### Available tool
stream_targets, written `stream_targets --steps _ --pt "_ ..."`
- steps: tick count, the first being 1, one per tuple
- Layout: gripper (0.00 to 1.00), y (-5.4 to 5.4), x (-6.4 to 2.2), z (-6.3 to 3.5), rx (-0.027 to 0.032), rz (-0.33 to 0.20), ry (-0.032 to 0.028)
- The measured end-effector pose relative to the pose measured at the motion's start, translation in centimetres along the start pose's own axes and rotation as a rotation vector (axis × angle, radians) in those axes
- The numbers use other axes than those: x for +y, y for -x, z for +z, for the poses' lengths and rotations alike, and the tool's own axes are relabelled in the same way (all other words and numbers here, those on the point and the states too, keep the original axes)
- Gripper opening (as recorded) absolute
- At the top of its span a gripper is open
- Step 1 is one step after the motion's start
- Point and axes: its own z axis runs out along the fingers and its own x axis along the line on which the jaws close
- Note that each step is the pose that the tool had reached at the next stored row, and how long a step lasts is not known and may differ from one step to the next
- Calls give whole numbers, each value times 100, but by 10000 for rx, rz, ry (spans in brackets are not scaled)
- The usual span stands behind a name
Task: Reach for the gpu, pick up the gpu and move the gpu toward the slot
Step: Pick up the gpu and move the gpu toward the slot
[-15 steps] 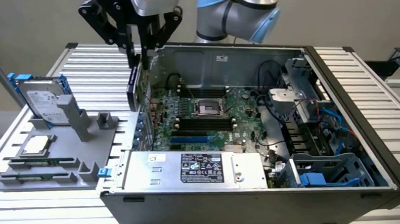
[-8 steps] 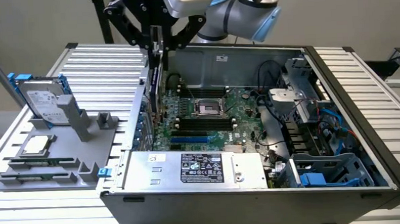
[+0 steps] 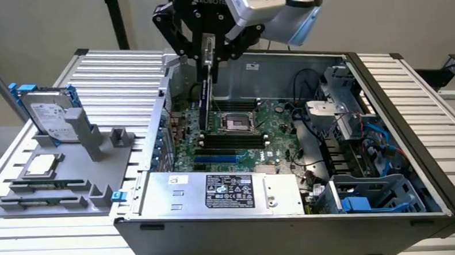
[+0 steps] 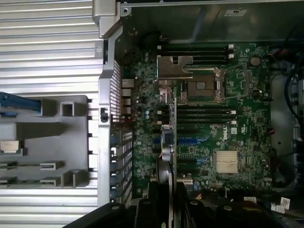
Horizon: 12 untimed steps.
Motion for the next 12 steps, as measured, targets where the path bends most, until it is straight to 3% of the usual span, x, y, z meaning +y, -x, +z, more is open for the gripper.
stream_targets --steps 12 --pt "26 514 12 115 2 -88 -40"
